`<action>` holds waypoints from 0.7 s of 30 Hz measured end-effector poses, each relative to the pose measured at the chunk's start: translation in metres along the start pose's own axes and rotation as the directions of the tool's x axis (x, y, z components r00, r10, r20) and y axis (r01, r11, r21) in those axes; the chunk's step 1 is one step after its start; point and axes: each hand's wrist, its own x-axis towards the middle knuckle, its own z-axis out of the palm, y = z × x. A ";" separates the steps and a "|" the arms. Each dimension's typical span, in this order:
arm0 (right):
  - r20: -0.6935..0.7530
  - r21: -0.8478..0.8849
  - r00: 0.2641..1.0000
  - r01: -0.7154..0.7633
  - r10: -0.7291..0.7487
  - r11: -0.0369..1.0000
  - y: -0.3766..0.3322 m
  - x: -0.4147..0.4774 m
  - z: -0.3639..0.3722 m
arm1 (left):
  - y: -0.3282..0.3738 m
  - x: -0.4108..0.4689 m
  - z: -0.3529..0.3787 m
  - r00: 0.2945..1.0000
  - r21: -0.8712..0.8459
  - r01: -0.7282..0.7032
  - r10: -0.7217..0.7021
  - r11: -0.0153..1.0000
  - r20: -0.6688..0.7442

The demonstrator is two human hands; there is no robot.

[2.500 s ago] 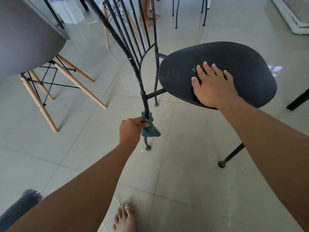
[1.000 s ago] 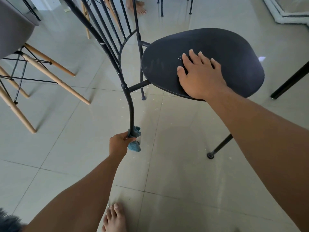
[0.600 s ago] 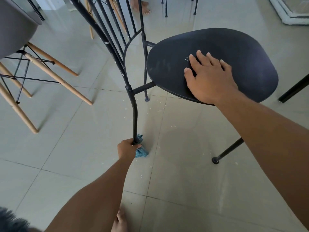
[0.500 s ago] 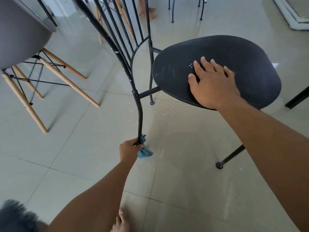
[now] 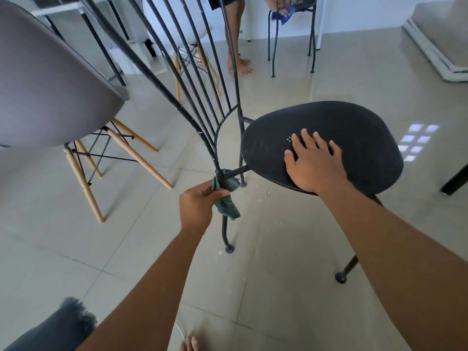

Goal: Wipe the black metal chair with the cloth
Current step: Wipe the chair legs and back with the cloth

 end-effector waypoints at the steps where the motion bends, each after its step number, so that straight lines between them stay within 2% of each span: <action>1: 0.001 0.003 1.000 -0.002 0.002 1.000 0.000 0.000 0.000 | 0.009 -0.002 0.000 1.000 -0.041 -0.011 0.010 0.999 -0.015; 7: 0.002 -0.007 1.000 -0.006 0.006 1.000 0.000 0.001 0.001 | 0.060 -0.006 0.000 0.986 -0.114 -0.071 0.053 0.991 -0.156; 17: -0.008 -0.001 1.000 -0.001 0.001 1.000 0.002 0.003 0.003 | 0.105 -0.013 -0.013 0.958 -0.186 -0.125 0.070 0.975 -0.278; 21: 0.032 -0.001 0.999 -0.020 0.020 1.000 -0.006 0.008 0.003 | 0.107 -0.025 -0.014 0.962 -0.187 -0.098 0.044 0.977 -0.270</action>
